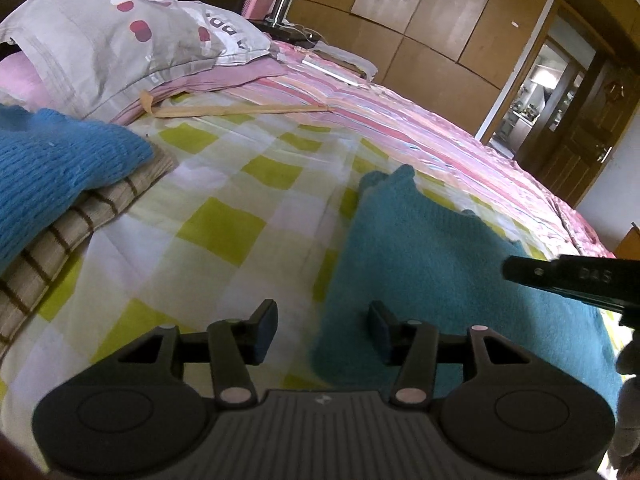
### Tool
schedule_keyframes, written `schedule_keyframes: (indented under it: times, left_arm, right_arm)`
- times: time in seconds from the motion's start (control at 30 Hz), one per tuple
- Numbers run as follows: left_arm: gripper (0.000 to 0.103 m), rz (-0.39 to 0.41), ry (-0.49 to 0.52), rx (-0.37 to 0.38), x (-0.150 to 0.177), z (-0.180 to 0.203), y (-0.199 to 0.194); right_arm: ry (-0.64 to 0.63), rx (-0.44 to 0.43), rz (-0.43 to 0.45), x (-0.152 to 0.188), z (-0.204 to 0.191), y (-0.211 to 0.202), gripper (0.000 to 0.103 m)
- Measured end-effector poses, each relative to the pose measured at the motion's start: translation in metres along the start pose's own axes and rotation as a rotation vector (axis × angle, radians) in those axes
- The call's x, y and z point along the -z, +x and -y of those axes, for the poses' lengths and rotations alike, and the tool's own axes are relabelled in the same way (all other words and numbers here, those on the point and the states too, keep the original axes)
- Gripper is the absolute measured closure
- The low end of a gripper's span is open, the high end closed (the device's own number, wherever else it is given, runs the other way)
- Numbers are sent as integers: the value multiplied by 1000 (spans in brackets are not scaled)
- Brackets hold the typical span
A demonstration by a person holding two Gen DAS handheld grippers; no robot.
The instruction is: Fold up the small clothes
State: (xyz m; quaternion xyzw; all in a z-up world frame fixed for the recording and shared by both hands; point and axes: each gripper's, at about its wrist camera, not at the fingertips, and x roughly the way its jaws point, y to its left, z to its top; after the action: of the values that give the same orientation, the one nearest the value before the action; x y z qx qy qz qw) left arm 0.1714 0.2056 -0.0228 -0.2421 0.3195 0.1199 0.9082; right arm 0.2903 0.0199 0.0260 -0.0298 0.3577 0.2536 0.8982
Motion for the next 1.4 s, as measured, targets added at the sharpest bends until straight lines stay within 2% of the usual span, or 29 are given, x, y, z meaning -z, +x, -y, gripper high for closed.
schedule_keyframes:
  times: [0.43,0.77,0.9,1.17,1.4]
  left_arm:
    - [45,-1,30,-8,0,1,3]
    - [41,-6,35,-14,-1,-1,4]
    - [41,-10,42,-17,-2,-1,6]
    - [40,-13,57,-40,-1,0,8]
    - [37,-13,49,-48,-1,-2,9]
  right_arm:
    - [-6,-35,-48,-1,-18,28,88]
    - [-45,-84,-82,-6,-47,60,88]
    - [-33,-131,-93,-9,-51,66,88]
    - [4,-151,-120,-10,-55,82,88]
    - [-46,-134,-145,-15,-65,85,88]
